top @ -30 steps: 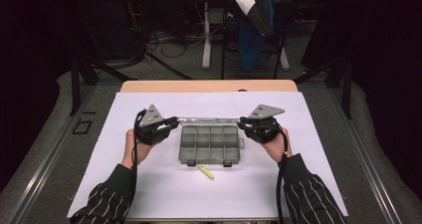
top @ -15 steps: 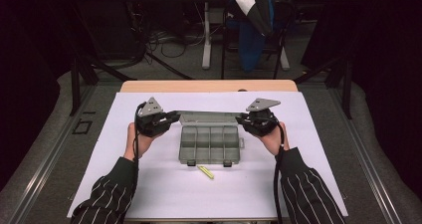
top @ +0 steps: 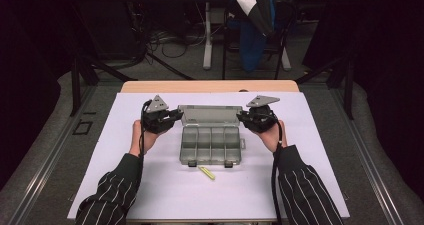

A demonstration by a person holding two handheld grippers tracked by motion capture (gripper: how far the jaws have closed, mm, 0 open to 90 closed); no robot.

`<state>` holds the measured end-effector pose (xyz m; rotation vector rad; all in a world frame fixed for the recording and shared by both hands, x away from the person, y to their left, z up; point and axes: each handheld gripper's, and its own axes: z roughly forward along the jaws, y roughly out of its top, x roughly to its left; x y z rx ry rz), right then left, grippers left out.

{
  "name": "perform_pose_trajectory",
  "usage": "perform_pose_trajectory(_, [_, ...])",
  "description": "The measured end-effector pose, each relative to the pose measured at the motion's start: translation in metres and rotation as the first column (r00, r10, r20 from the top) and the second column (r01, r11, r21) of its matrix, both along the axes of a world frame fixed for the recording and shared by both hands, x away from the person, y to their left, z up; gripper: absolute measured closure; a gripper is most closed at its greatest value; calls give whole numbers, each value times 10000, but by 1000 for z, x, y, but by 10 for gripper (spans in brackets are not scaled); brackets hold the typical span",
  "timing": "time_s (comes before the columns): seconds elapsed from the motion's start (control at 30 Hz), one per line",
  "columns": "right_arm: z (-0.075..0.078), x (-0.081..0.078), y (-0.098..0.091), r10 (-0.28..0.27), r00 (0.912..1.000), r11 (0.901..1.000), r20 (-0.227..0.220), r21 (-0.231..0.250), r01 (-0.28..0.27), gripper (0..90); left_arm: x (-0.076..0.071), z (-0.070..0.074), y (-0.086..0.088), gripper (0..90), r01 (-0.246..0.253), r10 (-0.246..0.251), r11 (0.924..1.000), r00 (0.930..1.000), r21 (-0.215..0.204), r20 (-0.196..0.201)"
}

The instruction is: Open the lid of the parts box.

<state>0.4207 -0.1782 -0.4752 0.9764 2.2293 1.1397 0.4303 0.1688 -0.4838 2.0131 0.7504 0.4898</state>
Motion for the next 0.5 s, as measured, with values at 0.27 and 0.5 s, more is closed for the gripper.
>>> perform_pose_trajectory(0.27, [-8, 7, 2, -245, 9996, 9997, -104, 83, 246, 776, 8, -10, -3, 781, -156, 156, 9999, 9996, 2, -234])
perform_pose_trajectory(0.5, [-11, 10, 4, -327, 9994, 9995, -90, -12, 327, 765, 11, -16, -8, 765, -286, 302, 9986, 9988, 442, -372])
